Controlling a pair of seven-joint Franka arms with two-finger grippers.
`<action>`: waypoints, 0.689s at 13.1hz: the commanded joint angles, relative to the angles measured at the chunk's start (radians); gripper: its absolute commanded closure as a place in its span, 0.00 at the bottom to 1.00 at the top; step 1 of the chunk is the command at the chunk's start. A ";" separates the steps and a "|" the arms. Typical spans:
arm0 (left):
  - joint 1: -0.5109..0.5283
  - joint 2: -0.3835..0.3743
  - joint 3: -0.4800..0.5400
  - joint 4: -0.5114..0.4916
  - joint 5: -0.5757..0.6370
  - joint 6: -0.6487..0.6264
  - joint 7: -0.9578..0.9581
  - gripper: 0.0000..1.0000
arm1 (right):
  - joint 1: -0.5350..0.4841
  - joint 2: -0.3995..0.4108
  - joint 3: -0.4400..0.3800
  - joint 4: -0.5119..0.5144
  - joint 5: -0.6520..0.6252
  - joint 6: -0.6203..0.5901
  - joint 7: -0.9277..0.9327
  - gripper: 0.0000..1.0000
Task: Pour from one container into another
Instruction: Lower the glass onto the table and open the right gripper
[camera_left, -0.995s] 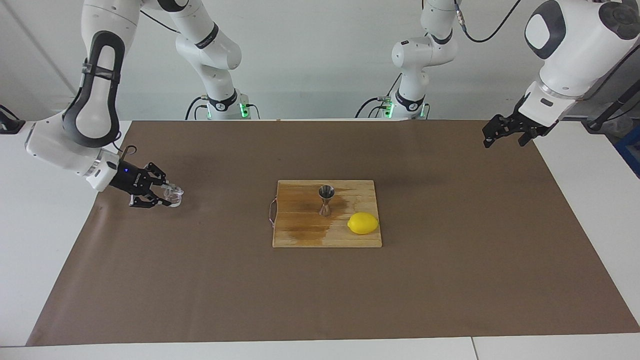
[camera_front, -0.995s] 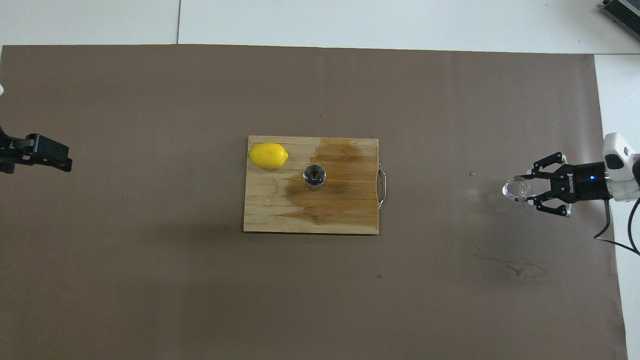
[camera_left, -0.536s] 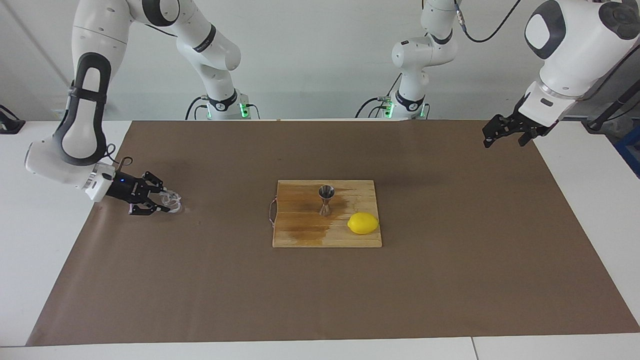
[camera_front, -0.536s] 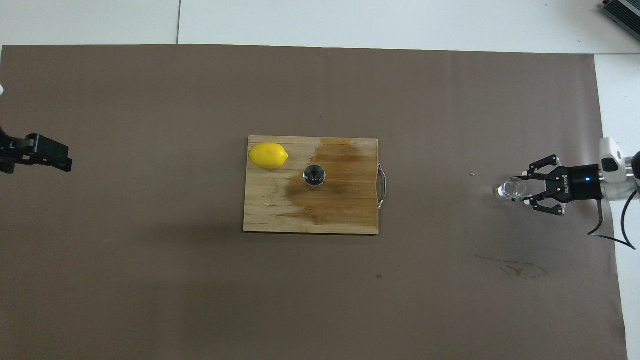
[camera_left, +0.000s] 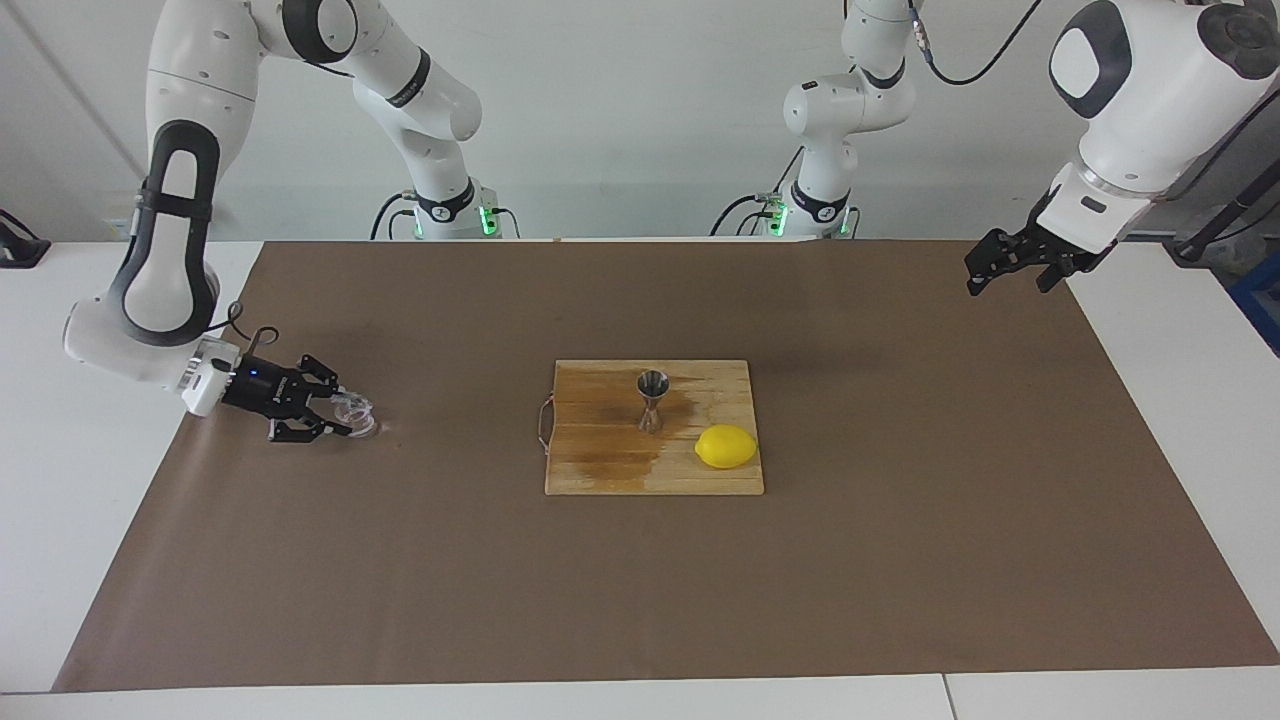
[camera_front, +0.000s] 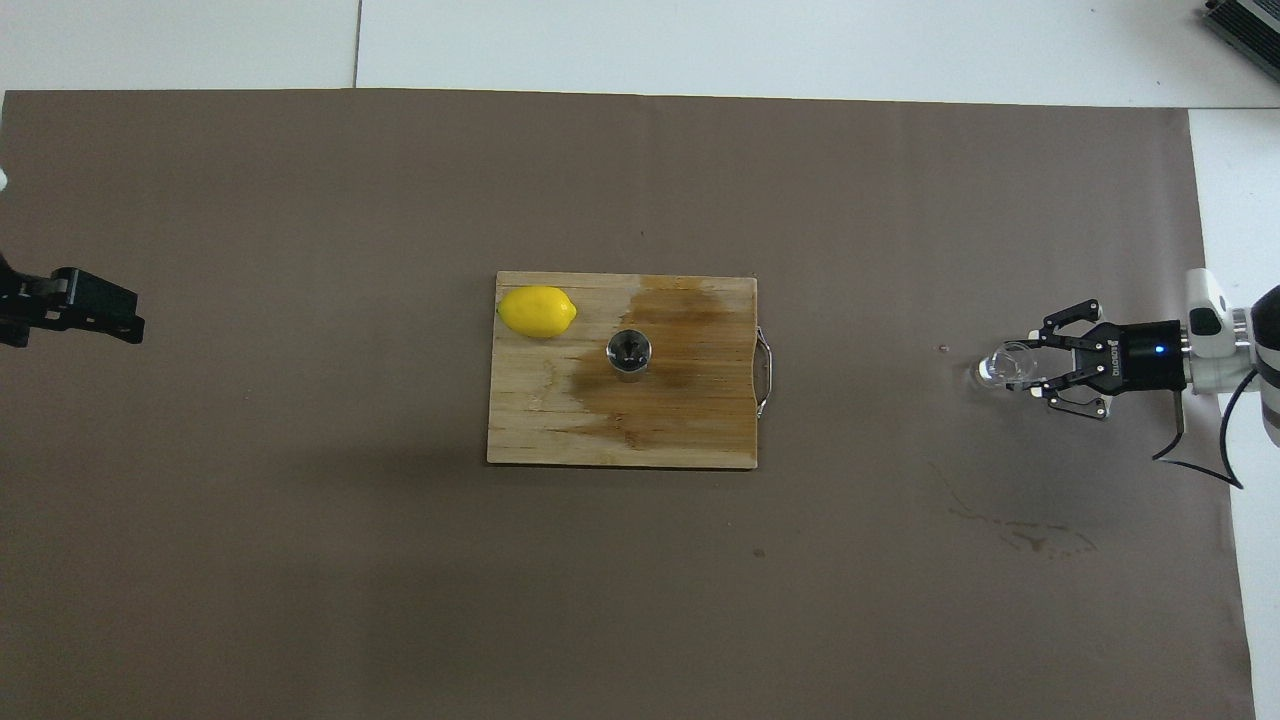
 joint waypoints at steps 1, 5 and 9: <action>0.003 -0.032 0.000 -0.037 0.016 0.015 -0.011 0.00 | -0.018 0.028 0.017 0.026 0.039 -0.007 -0.030 0.98; 0.003 -0.032 0.000 -0.037 0.016 0.015 -0.011 0.00 | -0.015 0.028 0.023 0.050 0.065 -0.010 -0.036 0.00; 0.003 -0.032 0.000 -0.037 0.016 0.015 -0.011 0.00 | 0.037 -0.093 0.023 0.050 0.052 0.021 0.181 0.00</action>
